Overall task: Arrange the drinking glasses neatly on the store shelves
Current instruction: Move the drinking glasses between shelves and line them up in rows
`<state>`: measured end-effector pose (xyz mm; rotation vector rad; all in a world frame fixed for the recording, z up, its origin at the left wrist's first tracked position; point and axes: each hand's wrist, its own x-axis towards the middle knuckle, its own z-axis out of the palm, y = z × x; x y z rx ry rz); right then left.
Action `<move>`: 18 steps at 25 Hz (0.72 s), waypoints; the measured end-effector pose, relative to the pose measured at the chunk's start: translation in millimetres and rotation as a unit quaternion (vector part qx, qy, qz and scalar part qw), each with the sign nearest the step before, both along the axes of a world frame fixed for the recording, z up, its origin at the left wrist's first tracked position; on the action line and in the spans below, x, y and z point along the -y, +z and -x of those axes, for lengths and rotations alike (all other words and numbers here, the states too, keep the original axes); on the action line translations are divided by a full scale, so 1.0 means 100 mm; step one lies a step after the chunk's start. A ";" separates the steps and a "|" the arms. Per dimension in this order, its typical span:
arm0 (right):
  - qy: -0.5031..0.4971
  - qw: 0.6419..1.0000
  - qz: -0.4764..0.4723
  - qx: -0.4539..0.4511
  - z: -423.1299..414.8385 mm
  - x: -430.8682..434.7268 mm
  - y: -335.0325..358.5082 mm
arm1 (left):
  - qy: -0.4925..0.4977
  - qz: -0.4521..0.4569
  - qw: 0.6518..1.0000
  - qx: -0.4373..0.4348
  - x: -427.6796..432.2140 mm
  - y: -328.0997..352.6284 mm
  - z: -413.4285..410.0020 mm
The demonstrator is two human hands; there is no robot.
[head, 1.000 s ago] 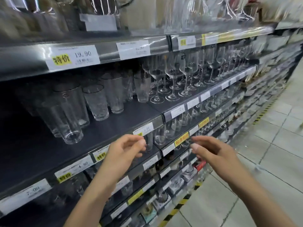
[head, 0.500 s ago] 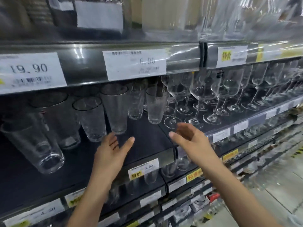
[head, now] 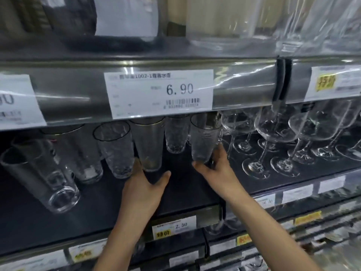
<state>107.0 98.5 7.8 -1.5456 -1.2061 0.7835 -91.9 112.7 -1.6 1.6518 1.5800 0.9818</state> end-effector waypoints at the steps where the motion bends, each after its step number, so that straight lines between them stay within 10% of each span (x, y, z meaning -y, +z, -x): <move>1: -0.006 1.000 -0.008 -0.002 0.01 -0.05 -0.01 | 0.009 -0.009 1.000 -0.004 0.00 0.02 -0.02; 18: -0.024 0.998 -0.031 -0.043 0.00 -0.18 0.05 | 0.164 -0.091 0.978 -0.091 0.05 0.23 -0.24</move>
